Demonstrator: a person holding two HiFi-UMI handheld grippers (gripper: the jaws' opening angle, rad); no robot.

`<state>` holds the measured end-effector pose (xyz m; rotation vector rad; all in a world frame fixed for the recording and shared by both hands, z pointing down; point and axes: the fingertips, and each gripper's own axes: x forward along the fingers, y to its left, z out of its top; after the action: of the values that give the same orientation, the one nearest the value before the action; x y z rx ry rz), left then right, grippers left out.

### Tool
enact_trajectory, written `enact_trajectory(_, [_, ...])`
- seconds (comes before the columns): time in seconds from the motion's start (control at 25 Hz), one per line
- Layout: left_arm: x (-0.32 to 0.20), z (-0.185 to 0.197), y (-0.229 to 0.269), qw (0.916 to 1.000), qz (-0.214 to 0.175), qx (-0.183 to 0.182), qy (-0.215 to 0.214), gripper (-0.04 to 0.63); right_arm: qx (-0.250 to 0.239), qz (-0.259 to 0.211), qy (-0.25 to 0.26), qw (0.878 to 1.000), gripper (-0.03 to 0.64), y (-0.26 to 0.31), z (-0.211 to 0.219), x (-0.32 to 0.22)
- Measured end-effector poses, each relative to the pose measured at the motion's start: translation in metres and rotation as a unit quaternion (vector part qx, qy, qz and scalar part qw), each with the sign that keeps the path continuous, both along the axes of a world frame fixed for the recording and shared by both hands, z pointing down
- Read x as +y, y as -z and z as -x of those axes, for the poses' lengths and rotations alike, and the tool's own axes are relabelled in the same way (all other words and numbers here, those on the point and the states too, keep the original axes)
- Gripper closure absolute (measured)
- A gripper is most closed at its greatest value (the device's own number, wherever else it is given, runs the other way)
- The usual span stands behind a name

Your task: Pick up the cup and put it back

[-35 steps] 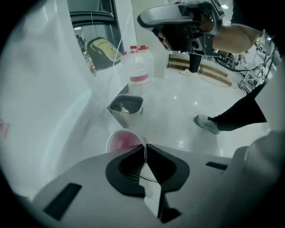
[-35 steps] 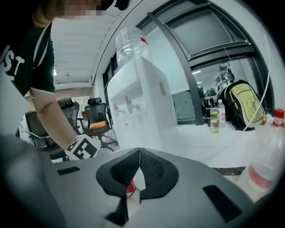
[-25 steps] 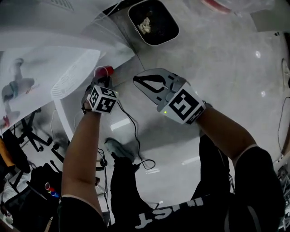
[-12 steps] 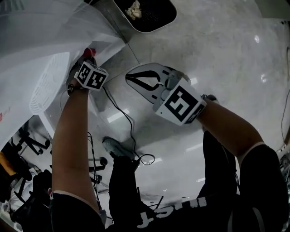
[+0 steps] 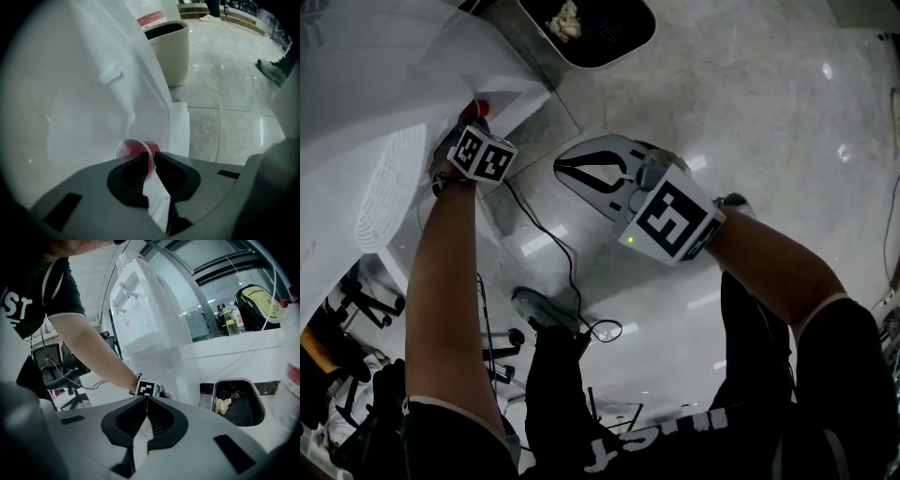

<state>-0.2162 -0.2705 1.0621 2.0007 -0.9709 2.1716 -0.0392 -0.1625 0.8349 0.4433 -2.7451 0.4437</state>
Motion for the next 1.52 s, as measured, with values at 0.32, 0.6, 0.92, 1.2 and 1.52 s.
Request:
enact_trajectory(0.32, [-0.003, -0.001, 0.005, 0.9997, -0.02, 0.001, 0.012, 0.383, -0.005, -0.003, -0.001, 1.0, 0.583, 0.003, 0.001, -0.001])
enact_trajectory(0.6, [-0.003, -0.017, 0.053, 0.9936, -0.108, 0.033, 0.008, 0.315, -0.008, -0.01, -0.01, 1.0, 0.583, 0.022, 0.0, 0.007])
enact_trajectory(0.92, [0.074, -0.053, 0.112, 0.9848, -0.091, 0.138, 0.052, 0.316, 0.016, -0.005, -0.014, 1.0, 0.584, 0.073, 0.0, 0.036])
enact_trajectory(1.2, [0.205, -0.109, 0.228, 0.9428, -0.041, 0.319, 0.087, 0.382, 0.019, 0.012, -0.012, 1.0, 0.584, 0.179, 0.005, 0.052])
enact_trajectory(1.52, [0.3, -0.095, 0.467, 0.8726, -0.072, 0.443, 0.192, 0.484, 0.03, 0.067, -0.006, 0.997, 0.584, 0.326, 0.018, 0.121])
